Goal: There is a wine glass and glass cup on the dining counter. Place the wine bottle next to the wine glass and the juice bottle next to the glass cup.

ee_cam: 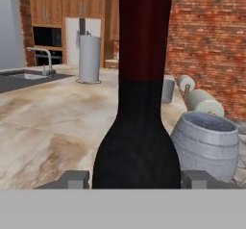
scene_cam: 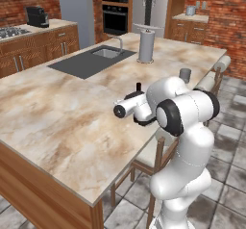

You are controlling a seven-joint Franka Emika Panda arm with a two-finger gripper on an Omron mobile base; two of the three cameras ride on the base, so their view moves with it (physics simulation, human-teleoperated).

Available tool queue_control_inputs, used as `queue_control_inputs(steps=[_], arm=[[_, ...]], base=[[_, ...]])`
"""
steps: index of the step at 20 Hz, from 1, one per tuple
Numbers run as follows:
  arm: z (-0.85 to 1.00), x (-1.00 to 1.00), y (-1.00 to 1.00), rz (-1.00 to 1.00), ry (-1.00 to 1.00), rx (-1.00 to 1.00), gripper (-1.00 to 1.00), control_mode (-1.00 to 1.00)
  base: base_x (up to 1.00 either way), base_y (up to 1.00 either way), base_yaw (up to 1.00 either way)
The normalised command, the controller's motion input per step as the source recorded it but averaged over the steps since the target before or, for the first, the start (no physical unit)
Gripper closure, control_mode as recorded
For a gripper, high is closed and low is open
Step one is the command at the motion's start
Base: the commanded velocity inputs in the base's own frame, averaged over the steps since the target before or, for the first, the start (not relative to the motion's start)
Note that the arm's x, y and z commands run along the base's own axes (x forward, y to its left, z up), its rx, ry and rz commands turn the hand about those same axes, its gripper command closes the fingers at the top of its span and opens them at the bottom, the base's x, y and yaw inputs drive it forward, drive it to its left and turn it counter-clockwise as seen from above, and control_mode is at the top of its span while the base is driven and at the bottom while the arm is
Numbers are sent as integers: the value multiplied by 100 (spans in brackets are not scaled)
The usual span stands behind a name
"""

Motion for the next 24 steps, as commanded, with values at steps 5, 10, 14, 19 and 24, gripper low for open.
queue_control_inputs(steps=[5,10,14,19,24], arm=[[-44,-14,-5,-1,-13,5,-100,-100],[-42,-21,-12,-1,-13,7,-100,-100],[-35,-22,-15,-2,-14,7,-100,-100],[-30,-20,-10,-2,-13,7,-100,-100],[-22,-20,4,-2,-13,5,-100,-100]], base=[[0,0,0],[0,0,0],[0,0,0],[0,0,0],[0,0,0]])
